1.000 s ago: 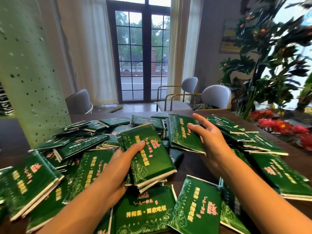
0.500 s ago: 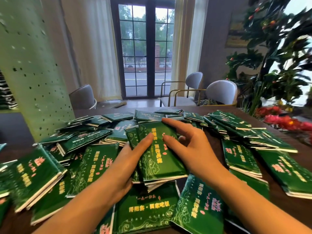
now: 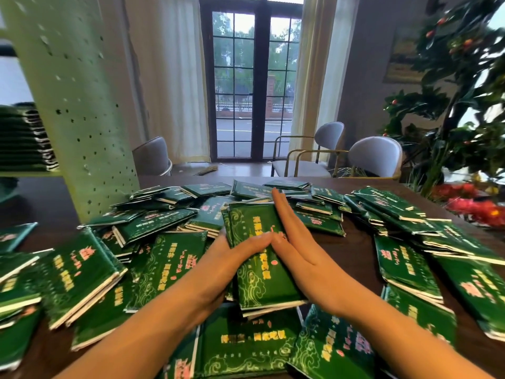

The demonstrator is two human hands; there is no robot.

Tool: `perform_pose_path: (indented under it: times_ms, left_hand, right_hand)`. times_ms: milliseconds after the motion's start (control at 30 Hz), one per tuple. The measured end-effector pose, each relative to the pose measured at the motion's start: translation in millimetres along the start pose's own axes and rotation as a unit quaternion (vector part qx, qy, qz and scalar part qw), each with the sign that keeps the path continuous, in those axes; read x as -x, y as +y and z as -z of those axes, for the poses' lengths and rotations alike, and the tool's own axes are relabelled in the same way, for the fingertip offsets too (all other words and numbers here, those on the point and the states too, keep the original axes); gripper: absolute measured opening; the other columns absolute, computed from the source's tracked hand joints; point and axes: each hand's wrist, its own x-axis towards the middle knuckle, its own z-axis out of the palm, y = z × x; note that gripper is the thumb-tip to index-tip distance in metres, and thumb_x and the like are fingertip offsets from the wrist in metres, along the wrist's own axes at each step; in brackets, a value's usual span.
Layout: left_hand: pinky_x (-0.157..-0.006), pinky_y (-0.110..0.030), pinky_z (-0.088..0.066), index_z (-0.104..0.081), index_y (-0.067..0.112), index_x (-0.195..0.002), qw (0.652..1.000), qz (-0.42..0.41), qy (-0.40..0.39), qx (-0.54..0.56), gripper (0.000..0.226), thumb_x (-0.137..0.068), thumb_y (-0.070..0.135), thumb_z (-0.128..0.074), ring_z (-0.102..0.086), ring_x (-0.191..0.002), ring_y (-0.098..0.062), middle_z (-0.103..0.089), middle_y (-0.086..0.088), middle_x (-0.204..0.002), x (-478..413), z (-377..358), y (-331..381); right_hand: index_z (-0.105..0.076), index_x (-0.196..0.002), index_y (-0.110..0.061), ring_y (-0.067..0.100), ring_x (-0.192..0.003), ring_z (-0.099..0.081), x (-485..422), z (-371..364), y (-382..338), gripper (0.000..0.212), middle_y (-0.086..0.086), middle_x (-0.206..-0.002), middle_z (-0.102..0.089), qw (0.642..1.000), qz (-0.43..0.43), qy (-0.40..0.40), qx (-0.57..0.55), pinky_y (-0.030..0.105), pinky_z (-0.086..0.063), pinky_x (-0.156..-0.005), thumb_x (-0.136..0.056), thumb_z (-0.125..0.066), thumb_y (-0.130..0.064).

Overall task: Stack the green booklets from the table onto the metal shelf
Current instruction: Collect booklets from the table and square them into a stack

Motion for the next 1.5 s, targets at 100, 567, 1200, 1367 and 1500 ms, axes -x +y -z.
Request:
perform_pose_path:
  times_ms: [100, 567, 1200, 1367, 1500]
  left_hand:
    - [-0.069, -0.035, -0.060, -0.059, 0.007, -0.119, 1.000, -0.008, 0.005, 0.007, 0.061, -0.061, 0.023, -0.071, -0.072, -0.081, -0.025, -0.074, -0.015, -0.098, 1, 0, 0]
    - [-0.061, -0.027, -0.055, -0.060, 0.011, -0.109, 0.996, -0.003, 0.082, 0.024, 0.057, -0.057, 0.032, -0.069, -0.073, -0.069, -0.016, -0.076, -0.004, -0.080, -1, 5, 13]
    - [-0.065, -0.030, -0.052, -0.064, 0.011, -0.105, 0.999, 0.009, 0.049, -0.007, 0.048, -0.063, 0.033, -0.067, -0.073, -0.067, -0.017, -0.076, -0.004, -0.080, -2, 3, 7]
    - [-0.067, -0.031, -0.051, -0.062, 0.010, -0.112, 0.999, 0.005, 0.050, -0.007, 0.058, -0.059, 0.033, -0.069, -0.073, -0.068, -0.017, -0.076, -0.005, -0.081, -2, 3, 7]
    - [-0.067, -0.031, -0.051, -0.063, 0.009, -0.109, 0.999, -0.001, 0.046, -0.011, 0.054, -0.060, 0.032, -0.068, -0.072, -0.066, -0.017, -0.075, -0.004, -0.078, -5, 5, 7]
  right_hand:
    - [0.006, -0.132, -0.058, -0.017, -0.137, 0.008, -2, 0, 0, 0.053, -0.035, -0.149, 0.008, 1.000, 0.006, 0.022, -0.004, 0.022, -0.001, -0.118, -0.092, -0.028, -0.056]
    - [-0.057, -0.111, -0.025, 0.012, -0.092, -0.059, -1, 68, 5, 0.039, -0.010, -0.098, -0.059, 0.911, -0.198, -0.217, 0.288, 0.030, -0.051, -0.084, -0.083, -0.063, -0.051]
    - [-0.016, -0.147, -0.019, 0.027, -0.123, -0.047, 17, 58, -9, 0.098, 0.007, -0.145, -0.042, 0.826, -0.240, -0.296, 0.416, 0.030, -0.039, -0.086, -0.073, -0.072, -0.053]
    - [-0.022, -0.146, -0.027, 0.020, -0.126, -0.043, 27, 62, -7, 0.083, 0.000, -0.146, -0.038, 0.908, -0.196, -0.199, 0.313, 0.026, -0.038, -0.091, -0.080, -0.073, -0.030]
    - [-0.038, -0.138, -0.032, 0.015, -0.106, -0.056, 28, 72, -11, 0.069, 0.000, -0.116, -0.054, 0.981, -0.154, -0.044, 0.108, 0.019, -0.052, -0.083, -0.082, -0.071, -0.010]
